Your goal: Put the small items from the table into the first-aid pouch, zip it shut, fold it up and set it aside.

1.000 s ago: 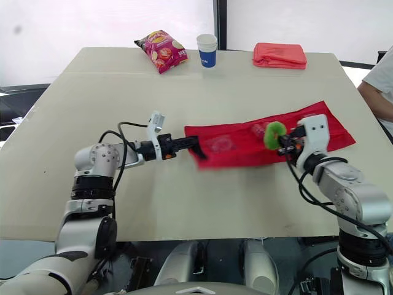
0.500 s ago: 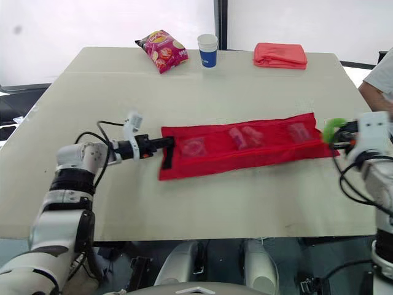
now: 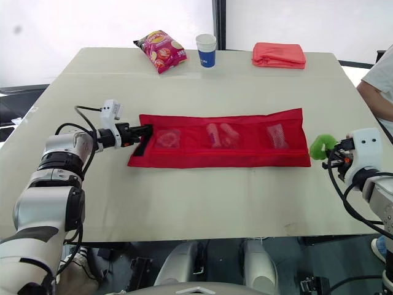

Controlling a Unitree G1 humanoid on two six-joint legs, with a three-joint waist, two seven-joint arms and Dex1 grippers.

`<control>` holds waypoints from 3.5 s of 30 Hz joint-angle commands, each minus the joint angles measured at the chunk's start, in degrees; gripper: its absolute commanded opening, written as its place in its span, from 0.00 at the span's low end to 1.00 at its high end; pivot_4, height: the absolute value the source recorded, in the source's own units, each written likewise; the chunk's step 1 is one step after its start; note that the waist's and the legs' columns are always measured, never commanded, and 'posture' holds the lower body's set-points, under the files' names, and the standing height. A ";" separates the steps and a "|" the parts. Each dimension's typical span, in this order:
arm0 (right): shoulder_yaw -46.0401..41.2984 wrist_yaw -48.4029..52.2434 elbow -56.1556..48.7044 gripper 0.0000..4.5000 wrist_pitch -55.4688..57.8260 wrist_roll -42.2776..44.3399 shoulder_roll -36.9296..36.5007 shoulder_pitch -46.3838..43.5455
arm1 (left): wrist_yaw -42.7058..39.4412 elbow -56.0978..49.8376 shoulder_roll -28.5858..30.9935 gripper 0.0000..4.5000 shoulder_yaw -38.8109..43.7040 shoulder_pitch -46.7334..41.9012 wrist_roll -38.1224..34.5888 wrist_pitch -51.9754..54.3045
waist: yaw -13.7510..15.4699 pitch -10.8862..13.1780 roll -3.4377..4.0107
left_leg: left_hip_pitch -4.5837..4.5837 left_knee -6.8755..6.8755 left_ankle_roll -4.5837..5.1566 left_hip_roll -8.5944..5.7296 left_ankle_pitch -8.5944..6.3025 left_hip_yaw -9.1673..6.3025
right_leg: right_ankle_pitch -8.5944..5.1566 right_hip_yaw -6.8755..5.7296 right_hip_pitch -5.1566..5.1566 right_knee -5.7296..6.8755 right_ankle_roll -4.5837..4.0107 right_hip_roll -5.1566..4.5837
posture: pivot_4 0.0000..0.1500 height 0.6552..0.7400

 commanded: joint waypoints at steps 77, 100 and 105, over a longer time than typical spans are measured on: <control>-18.92 -4.75 -32.13 0.59 29.05 7.81 26.51 3.27 | -11.43 -72.43 -6.69 1.00 -5.16 28.83 -22.78 2.55 | 0.36 0.05 0.33 | -0.10 0.00 -0.02 -0.10 0.00 -0.15 | -0.13 -0.09 0.09 -0.12 0.17 -0.11 | 1.00 1.00; 8.47 14.22 23.19 0.59 17.63 8.63 -6.91 -18.91 | -8.14 -80.92 -5.66 1.00 -1.79 32.80 -28.57 7.27 | -0.14 0.06 0.30 | -0.04 -0.15 0.02 -0.10 0.00 -0.13 | -0.13 0.03 0.13 -0.31 0.20 0.04 | 1.00 1.00; 14.92 21.15 30.72 0.59 8.93 5.86 -10.01 -19.24 | -6.00 -83.20 -5.21 1.00 -0.20 35.10 -29.93 7.88 | 0.16 0.06 0.29 | -0.03 -0.15 0.02 -0.06 0.00 -0.14 | -0.13 0.02 0.14 -0.32 0.20 0.10 | 1.00 1.00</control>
